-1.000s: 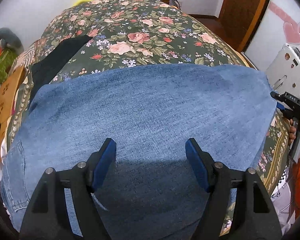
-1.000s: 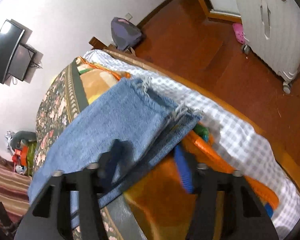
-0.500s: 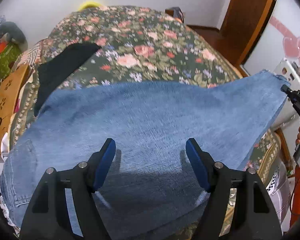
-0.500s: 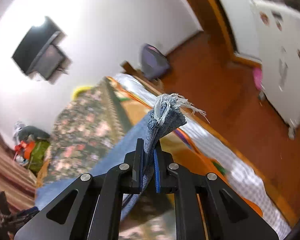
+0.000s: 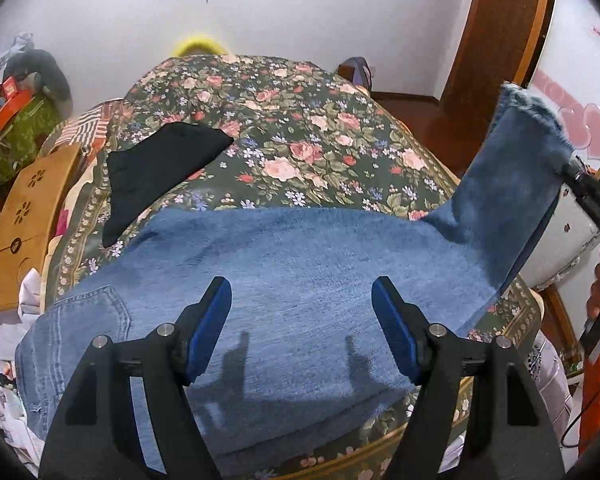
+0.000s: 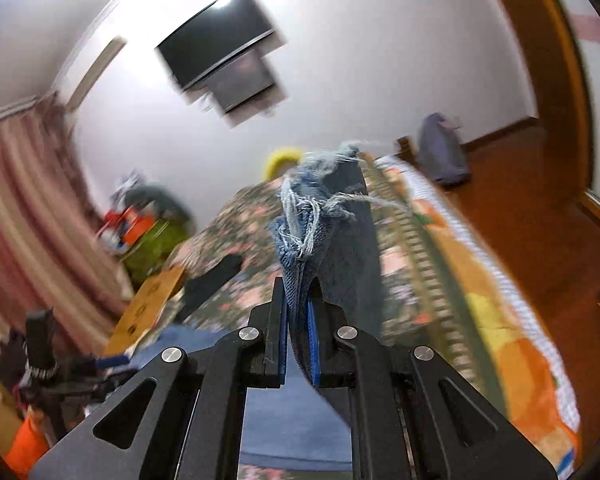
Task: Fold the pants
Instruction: 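Fold the held leg hems with the right tool over onto the jeans seat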
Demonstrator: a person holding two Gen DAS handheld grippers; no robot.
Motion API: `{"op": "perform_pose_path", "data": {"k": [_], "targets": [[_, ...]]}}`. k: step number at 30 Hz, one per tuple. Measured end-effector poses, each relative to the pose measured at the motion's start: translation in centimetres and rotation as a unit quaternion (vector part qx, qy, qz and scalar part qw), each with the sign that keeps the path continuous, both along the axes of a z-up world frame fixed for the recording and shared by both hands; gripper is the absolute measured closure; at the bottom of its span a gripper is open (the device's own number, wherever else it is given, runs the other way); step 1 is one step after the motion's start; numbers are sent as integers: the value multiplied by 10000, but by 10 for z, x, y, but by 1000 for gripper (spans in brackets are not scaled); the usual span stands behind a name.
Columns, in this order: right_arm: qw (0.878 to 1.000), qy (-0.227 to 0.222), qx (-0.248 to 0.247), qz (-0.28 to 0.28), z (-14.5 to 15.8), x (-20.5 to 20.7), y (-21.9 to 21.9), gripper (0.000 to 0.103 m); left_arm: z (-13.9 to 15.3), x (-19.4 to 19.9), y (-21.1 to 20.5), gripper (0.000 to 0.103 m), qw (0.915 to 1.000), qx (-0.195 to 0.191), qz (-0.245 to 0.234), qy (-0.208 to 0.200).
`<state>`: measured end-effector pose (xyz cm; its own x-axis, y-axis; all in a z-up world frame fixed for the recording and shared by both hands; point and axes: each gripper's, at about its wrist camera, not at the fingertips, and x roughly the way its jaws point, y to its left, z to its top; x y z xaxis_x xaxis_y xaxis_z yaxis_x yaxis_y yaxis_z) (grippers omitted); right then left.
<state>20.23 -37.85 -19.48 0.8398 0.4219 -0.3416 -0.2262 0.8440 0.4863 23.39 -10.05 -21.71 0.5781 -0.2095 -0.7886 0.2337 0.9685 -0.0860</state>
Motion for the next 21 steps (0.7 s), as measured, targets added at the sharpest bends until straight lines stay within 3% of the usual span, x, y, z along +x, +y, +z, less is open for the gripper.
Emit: {"op": "perform_pose_path", "data": {"k": [6, 13, 21], "targets": [[9960, 323, -173, 814, -25, 12, 55, 95, 4, -6, 13, 30, 9999, -89, 90, -87], [9818, 841, -416, 1652, -65, 24, 122, 95, 1, -7, 29, 30, 9995, -199, 220, -55], [9659, 1361, -762, 2066, -94, 36, 154, 90, -1, -3, 37, 30, 9992, -258, 289, 6]]}}
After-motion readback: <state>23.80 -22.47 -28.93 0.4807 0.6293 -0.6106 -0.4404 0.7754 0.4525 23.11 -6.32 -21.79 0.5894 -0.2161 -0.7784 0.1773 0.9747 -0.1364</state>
